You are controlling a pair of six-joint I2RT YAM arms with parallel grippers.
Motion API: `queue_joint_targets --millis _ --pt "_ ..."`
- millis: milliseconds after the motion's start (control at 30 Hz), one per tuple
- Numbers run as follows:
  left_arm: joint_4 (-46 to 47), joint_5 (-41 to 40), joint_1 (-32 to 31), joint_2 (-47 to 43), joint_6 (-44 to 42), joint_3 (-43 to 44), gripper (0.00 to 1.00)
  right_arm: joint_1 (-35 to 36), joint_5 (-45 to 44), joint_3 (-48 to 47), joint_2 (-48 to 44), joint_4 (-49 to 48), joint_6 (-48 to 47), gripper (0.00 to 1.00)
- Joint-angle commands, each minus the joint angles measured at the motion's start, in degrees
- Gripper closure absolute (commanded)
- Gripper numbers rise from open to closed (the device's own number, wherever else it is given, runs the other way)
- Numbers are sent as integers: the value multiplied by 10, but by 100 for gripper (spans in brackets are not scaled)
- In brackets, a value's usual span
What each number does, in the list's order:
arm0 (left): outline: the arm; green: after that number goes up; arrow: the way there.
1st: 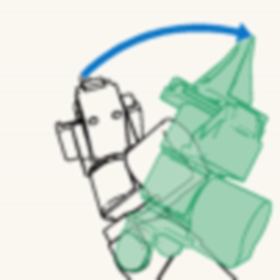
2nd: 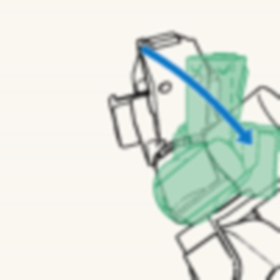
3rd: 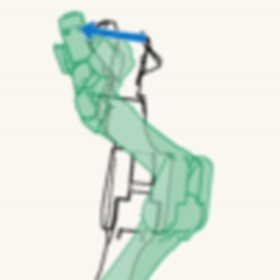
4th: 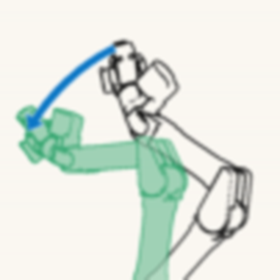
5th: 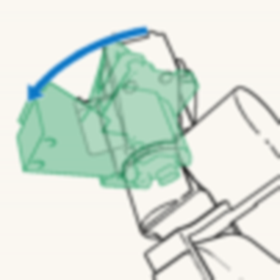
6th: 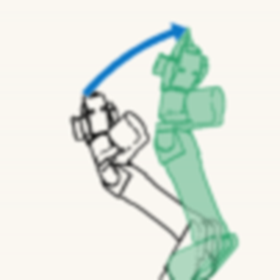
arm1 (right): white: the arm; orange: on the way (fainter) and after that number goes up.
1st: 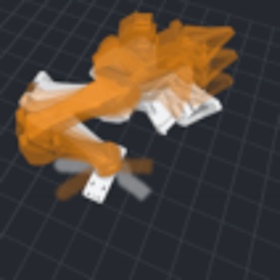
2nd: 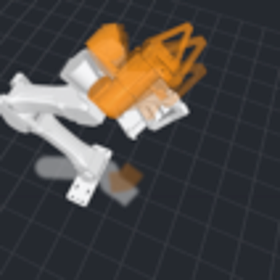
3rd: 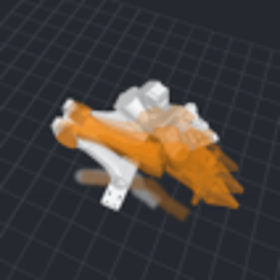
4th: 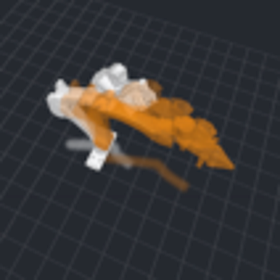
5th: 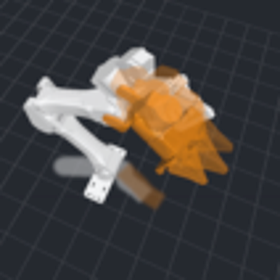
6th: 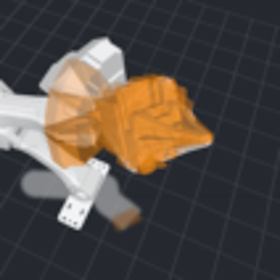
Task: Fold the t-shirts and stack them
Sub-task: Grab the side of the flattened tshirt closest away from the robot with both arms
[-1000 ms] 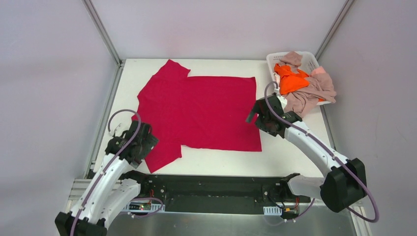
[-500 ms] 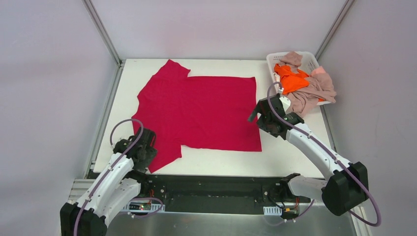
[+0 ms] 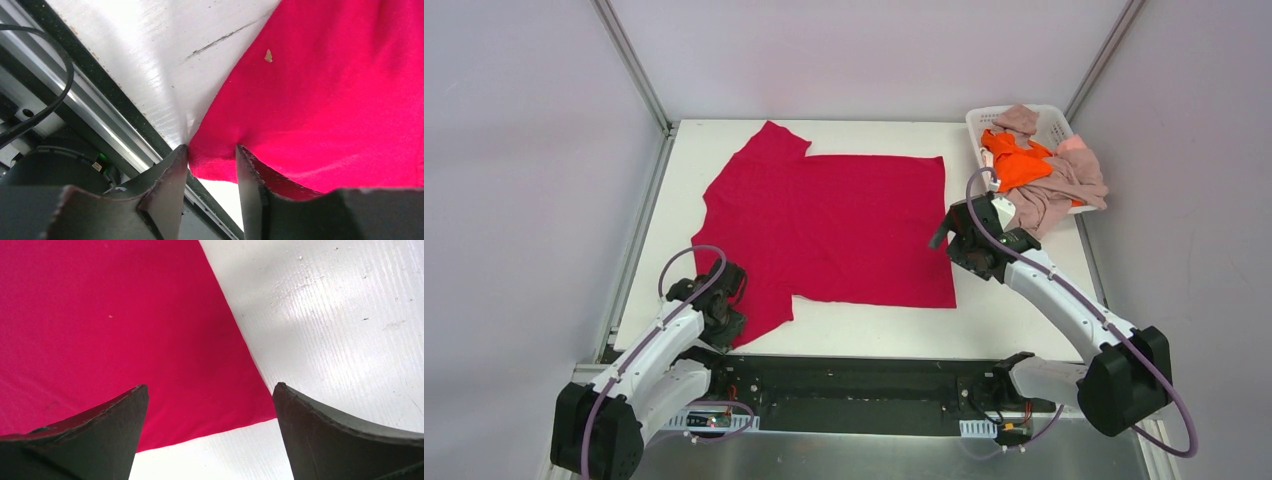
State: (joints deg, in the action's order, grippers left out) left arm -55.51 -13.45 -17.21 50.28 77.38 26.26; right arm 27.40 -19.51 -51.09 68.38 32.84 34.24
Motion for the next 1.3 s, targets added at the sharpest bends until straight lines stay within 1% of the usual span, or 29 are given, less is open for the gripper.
queue_joint_targets --millis 0,100,133,167,200,233,333,433,500,567,600,700,800,867,967,1067,1133,1267 --pt "18 3 -1 -10 -4 -14 62 -1 -10 -2 -2 9 11 1" --pt "30 2 -1 10 -9 -11 63 -2 -10 1 -16 16 15 1" --pt "36 1 -1 19 -10 -11 69 -1 -8 5 -23 18 15 0" --pt "37 3 -1 28 -14 -7 79 -2 -6 9 -32 19 16 1" --pt "37 8 -1 36 -16 -2 92 -2 -3 14 -38 23 19 1" --pt "40 13 -1 40 -18 1 100 -2 0 19 -46 30 25 1" --pt "42 12 -1 41 -32 9 100 -1 21 50 -68 62 43 1" --pt "44 14 -1 15 -42 10 100 -1 31 91 -87 94 68 2" --pt "47 15 -1 -6 -50 7 100 -1 50 116 -97 97 78 6" --pt "47 17 -1 -24 -55 6 100 -1 71 146 -104 74 94 11" --pt "48 19 -1 -31 -58 6 100 0 85 161 -103 54 100 15" --pt "49 22 -1 -49 -64 7 100 0 113 187 -87 3 113 30" --pt "50 21 -1 -57 -64 9 100 0 102 196 -67 -28 117 43" --pt "52 20 -1 -56 -65 10 100 0 92 198 -52 -45 116 48" --pt "58 19 -1 -51 -65 13 100 0 81 202 -22 -68 115 52" --pt "66 20 -1 -44 -72 25 100 -1 81 202 2 -81 119 62" --pt "70 16 -1 -40 -79 39 100 0 78 199 9 -83 119 73" --pt "82 8 -1 -28 -96 70 100 0 61 188 4 -75 114 92"
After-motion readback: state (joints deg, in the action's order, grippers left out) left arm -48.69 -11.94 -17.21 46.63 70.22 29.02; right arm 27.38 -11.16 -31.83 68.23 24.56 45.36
